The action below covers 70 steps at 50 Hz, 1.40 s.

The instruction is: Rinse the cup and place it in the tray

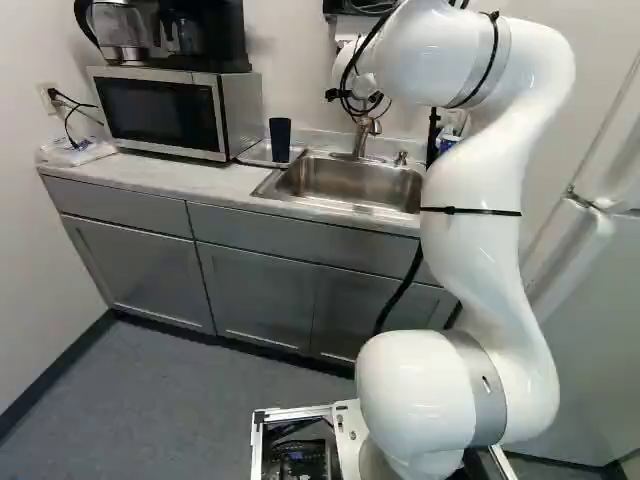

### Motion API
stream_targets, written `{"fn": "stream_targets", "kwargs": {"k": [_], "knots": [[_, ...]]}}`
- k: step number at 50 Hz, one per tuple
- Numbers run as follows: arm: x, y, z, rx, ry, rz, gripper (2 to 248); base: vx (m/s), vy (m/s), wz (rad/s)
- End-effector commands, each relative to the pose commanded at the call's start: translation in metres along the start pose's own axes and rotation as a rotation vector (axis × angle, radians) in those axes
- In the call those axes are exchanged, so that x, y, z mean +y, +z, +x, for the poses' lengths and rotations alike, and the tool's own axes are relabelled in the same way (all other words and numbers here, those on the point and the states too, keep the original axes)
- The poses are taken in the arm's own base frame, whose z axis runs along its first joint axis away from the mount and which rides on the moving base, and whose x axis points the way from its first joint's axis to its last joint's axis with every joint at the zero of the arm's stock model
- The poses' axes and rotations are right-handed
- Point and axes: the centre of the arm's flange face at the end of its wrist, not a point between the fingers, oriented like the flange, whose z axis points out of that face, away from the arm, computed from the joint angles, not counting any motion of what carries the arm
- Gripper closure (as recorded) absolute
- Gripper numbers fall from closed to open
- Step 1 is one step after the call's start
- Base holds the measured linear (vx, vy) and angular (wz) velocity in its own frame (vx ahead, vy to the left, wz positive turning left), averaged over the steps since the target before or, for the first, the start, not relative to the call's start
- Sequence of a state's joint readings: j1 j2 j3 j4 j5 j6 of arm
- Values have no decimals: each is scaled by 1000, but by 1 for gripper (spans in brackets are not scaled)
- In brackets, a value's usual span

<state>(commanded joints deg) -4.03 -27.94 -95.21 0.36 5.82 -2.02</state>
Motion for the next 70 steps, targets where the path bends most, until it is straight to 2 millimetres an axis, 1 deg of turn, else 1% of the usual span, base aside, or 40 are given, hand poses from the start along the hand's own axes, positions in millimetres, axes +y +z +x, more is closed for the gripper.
{"fn": "stream_targets", "kwargs": {"k": [34,51,59,70], "knots": [[1,-19,-6,-50,0,0,3,0,0,0],[2,-34,-12,-97,1,0,3,0,0,0],[9,-40,-13,-99,4,-9,3,0,0,0],[24,-52,-6,-86,12,-32,3,0,0,0]]}}
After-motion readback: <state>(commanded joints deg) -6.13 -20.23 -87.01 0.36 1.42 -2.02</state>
